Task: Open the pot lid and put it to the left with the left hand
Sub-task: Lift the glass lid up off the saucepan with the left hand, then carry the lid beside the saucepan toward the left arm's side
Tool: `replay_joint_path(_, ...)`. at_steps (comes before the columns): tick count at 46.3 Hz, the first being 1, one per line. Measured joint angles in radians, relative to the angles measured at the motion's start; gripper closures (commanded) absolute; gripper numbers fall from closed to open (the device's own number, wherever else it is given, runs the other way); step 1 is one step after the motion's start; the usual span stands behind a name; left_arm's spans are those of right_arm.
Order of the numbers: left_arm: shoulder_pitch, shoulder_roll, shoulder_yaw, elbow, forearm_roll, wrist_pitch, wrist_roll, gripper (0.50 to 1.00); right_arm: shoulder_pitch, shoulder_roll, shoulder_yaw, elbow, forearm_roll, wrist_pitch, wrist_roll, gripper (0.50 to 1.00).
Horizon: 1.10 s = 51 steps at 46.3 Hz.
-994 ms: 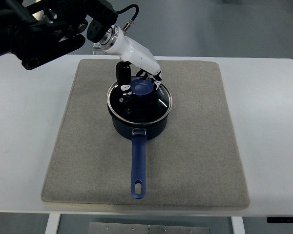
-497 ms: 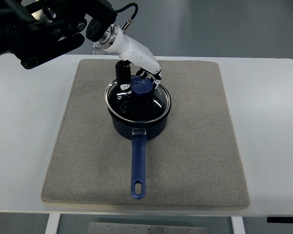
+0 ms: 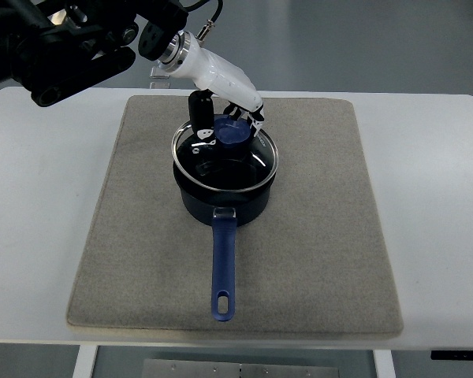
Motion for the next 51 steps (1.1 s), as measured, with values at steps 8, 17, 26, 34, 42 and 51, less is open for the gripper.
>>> replay_joint_path(8, 0.01, 0.003, -0.064, 0.058, -0.016, 0.0, 0.0, 1.0, 0.0, 0.0, 0.0, 0.0, 0.0, 0.0, 0.0, 0.585)
replay_joint_path(17, 0.012, 0.011, -0.068, 0.114, -0.066, 0.0, 0.0, 1.0, 0.0, 0.0, 0.0, 0.0, 0.0, 0.0, 0.0, 0.585)
replay_joint_path(26, 0.012, 0.039, -0.067, 0.177, -0.091, 0.0, 0.0, 1.0, 0.0, 0.0, 0.0, 0.0, 0.0, 0.0, 0.0, 0.585)
replay_joint_path(34, 0.012, 0.065, -0.06, 0.231, -0.123, 0.0, 0.0, 1.0, 0.0, 0.0, 0.0, 0.0, 0.0, 0.0, 0.0, 0.585)
replay_joint_path(42, 0.013, 0.138, -0.052, 0.232, -0.131, -0.004, 0.0, 1.0, 0.0, 0.0, 0.0, 0.0, 0.0, 0.0, 0.0, 0.585)
replay_joint_path(51, 0.023, 0.19, -0.049, 0.226, -0.129, -0.006, 0.0, 1.0, 0.0, 0.0, 0.0, 0.0, 0.0, 0.0, 0.0, 0.585)
